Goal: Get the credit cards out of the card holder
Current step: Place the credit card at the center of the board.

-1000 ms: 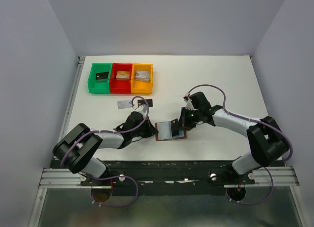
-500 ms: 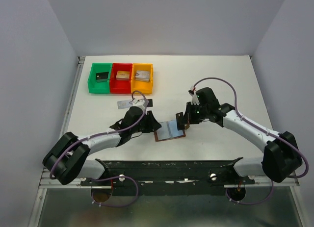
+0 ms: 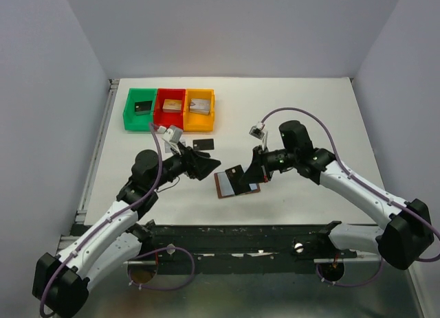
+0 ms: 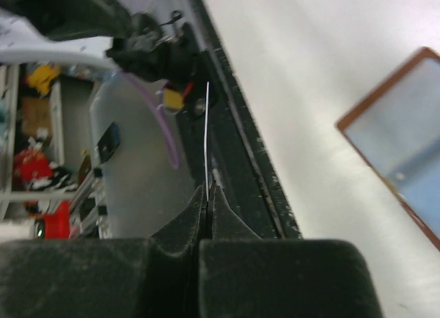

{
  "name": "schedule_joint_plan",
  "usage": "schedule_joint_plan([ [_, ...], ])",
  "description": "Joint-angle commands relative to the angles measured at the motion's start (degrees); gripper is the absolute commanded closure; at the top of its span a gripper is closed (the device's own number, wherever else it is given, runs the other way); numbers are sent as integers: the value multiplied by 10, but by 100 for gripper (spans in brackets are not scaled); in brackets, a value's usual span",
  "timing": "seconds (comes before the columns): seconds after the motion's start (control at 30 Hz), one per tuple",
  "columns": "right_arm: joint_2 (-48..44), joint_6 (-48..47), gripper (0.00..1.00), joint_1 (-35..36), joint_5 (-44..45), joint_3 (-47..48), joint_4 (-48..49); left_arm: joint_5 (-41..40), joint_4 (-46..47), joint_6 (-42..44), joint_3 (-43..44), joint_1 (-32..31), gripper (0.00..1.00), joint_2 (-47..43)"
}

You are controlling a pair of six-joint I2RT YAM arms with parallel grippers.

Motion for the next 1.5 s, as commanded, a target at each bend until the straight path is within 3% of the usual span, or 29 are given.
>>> schedule_joint_plan([
  [0.0, -9, -19, 100, 22, -156, 10, 40, 246, -16, 52, 21, 47, 22, -24],
  [0.13, 0, -36, 100, 39, -176, 27, 17, 338, 16, 42, 28, 56, 23, -19],
  [0.33, 24, -79, 100, 70, -144, 66, -56, 456, 150, -51, 23, 54, 30, 39],
  [0.47, 30, -93, 100, 77, -132, 83, -81, 470, 131, -40, 30, 52, 41, 53],
  [0.6, 32, -100, 100, 81, -126, 95, -93, 470, 115, -27, 30, 50, 64, 54],
  [0.67, 37, -106, 100, 85, -122, 100, -103, 472, 115, -26, 30, 48, 70, 54],
  [0.87, 53, -126, 100, 98, -108, 123, -135, 478, 109, -26, 37, 44, 74, 63],
  [1.1, 59, -144, 100, 106, -95, 139, -160, 479, 81, -4, 47, 37, 100, 67],
  [1.2, 53, -143, 100, 106, -80, 139, -162, 476, 80, -4, 43, 34, 100, 64],
  [1.3, 44, -119, 53, 106, -11, 146, -168, 427, 42, 16, 37, 35, 100, 47],
  [1.37, 26, -84, 41, 104, 117, 153, -172, 357, -8, 43, 35, 39, 100, 29],
  [1.47, -14, -48, 34, 100, 310, 152, -184, 227, -6, 2, 10, 64, 100, 9],
])
